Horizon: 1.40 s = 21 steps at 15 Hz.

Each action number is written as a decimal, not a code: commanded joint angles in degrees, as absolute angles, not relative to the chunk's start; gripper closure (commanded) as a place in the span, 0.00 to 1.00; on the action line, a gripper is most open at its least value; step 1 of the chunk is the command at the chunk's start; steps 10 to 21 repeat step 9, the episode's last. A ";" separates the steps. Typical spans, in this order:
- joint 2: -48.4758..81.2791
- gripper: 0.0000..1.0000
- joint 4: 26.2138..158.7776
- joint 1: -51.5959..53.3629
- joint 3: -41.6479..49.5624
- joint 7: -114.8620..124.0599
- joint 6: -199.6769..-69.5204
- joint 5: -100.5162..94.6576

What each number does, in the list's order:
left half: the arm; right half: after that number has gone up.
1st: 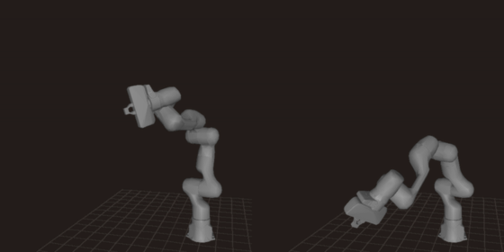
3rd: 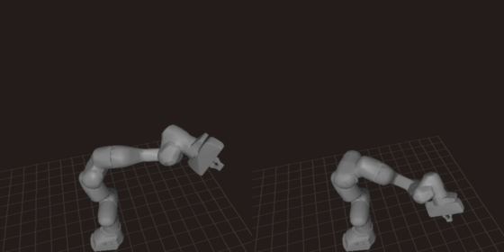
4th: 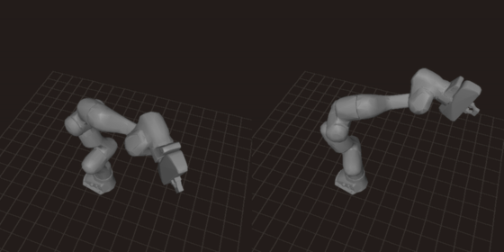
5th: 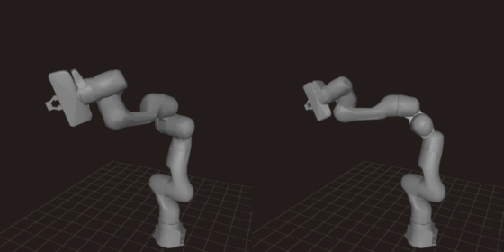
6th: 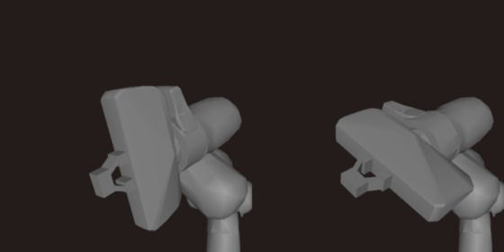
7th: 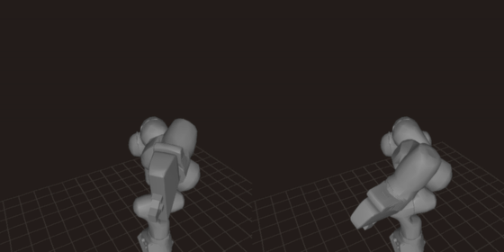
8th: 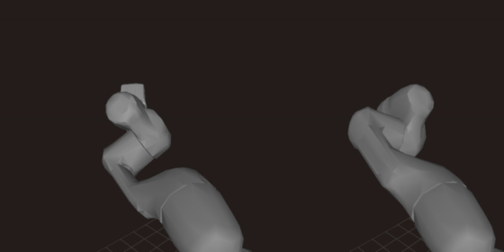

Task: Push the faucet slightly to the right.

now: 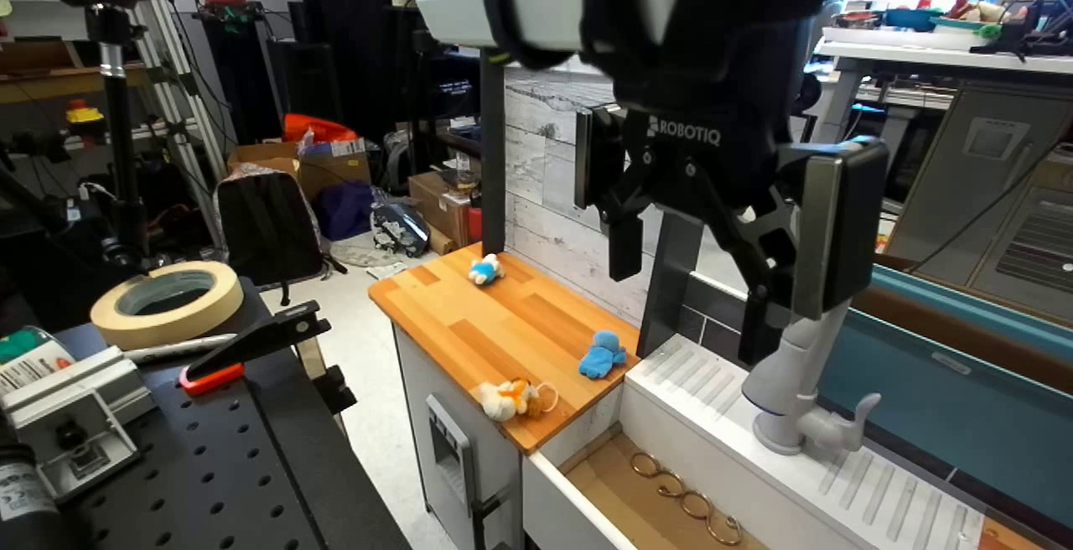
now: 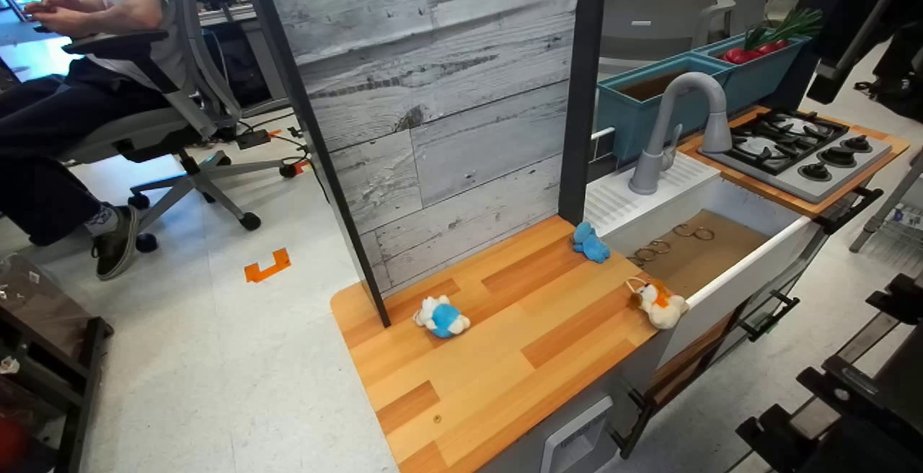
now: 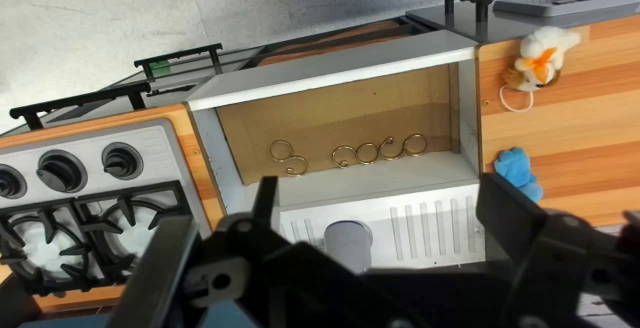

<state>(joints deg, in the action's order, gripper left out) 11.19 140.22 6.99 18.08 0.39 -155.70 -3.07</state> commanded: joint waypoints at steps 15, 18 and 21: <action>12.11 0.00 139.81 3.15 14.07 2.04 -155.78 -4.98; 12.11 0.00 139.81 3.15 14.07 2.04 -155.78 -4.98; 12.11 0.00 139.81 3.15 14.07 2.04 -155.78 -4.98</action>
